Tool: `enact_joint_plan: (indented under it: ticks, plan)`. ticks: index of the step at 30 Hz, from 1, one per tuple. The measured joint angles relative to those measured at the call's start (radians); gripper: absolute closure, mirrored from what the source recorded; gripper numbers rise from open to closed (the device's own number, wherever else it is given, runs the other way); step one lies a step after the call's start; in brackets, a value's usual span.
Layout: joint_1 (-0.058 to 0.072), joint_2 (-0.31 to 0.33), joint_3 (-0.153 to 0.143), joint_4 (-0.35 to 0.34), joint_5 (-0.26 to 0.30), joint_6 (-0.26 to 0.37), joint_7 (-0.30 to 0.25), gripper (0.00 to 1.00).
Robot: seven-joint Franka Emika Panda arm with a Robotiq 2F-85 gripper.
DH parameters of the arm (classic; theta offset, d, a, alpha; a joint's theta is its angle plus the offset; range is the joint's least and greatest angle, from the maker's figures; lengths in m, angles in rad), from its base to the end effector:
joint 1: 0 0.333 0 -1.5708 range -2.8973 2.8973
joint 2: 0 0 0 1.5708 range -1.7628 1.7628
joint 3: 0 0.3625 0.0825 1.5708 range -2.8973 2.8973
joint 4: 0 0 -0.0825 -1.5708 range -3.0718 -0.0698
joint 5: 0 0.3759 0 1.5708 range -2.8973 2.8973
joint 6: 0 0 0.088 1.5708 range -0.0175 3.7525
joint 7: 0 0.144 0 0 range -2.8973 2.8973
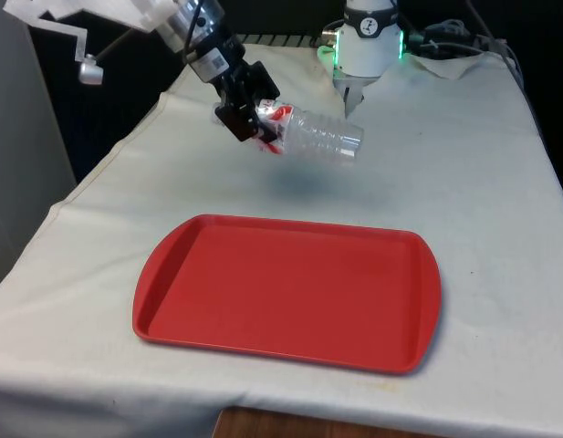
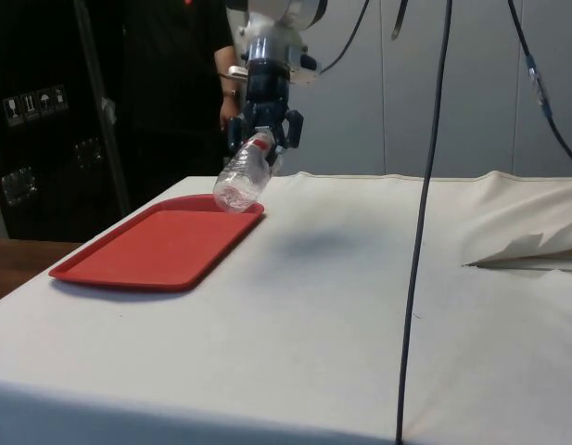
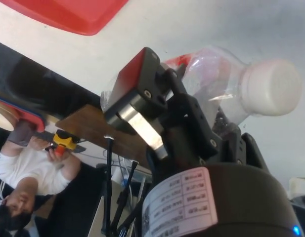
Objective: Place the bottle upright on the tray.
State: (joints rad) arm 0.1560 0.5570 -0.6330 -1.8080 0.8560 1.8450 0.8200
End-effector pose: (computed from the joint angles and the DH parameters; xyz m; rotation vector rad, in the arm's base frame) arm 0.6014 -0.1759 0.2771 -1.8027 2.0288 0.5715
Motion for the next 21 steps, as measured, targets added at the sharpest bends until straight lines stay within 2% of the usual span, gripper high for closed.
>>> enact_joint_plan:
  ticks: [6,13,21]
  plan:
    - [0.007,-0.003,0.004,0.013,-0.004,0.022,0.025,0.86]
    - [0.013,-0.003,0.015,0.046,-0.032,0.049,0.076,0.86]
    - [0.017,-0.003,0.026,0.063,-0.054,0.076,0.105,0.86]
